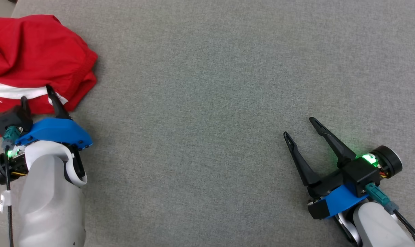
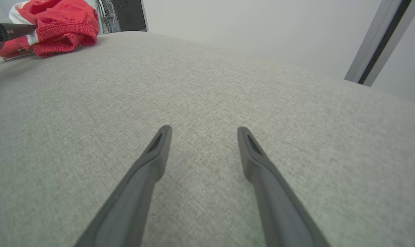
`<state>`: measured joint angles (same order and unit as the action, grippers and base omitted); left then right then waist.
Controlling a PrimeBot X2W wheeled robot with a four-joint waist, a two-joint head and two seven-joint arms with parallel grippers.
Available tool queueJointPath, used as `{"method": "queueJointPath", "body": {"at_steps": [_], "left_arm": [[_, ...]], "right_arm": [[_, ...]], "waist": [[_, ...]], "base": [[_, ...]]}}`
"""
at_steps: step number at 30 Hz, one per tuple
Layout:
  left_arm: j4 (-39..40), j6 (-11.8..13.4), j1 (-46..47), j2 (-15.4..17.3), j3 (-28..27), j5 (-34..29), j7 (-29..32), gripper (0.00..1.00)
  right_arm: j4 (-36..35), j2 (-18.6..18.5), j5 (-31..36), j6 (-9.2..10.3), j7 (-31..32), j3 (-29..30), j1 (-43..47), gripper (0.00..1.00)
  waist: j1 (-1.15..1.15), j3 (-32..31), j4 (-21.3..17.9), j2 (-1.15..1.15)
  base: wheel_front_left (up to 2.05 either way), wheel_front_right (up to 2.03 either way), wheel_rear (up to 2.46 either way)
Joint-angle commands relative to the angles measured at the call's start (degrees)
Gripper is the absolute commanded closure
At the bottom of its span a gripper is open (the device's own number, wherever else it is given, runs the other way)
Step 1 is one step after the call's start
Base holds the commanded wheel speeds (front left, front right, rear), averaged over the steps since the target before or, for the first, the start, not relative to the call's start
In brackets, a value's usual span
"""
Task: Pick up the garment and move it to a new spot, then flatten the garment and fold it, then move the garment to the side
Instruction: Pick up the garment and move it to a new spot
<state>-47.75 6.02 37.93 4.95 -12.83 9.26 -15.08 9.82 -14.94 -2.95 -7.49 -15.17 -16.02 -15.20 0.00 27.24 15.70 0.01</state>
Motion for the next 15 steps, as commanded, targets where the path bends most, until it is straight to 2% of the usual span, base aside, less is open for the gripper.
{"method": "queueJointPath", "body": {"at_steps": [1, 2, 8, 15], "left_arm": [[-0.61, -0.39, 1.15, 0.45, -0.11, -0.21, -0.15, 0.71], [-1.36, -0.64, 1.51, 0.46, -0.34, 0.12, -0.14, 1.00], [0.08, -1.95, 2.83, 0.71, -0.68, -0.45, -0.15, 1.00], [9.31, -5.38, 2.27, 0.55, 1.63, -3.76, -0.15, 1.00]], "right_arm": [[0.51, -0.69, -0.33, -0.01, 0.03, 0.10, -0.30, 0.00], [0.51, -0.69, -0.37, -0.01, 0.05, 0.11, -0.35, 0.00], [0.72, 0.13, -0.76, -0.01, 0.05, 0.58, -0.45, 0.00], [1.77, 2.61, -0.98, -0.01, -0.01, 1.44, 0.56, 0.00]], "waist": [[0.00, 0.07, -0.17, -0.01], [0.00, 0.13, -0.30, -0.01], [0.00, -0.66, -0.90, -0.01], [0.00, -4.79, -1.91, -0.01]], "base": [[0.00, 0.00, 0.00], [0.00, 0.00, 0.00], [0.00, 0.00, 0.00], [0.00, 0.00, 0.00]]}}
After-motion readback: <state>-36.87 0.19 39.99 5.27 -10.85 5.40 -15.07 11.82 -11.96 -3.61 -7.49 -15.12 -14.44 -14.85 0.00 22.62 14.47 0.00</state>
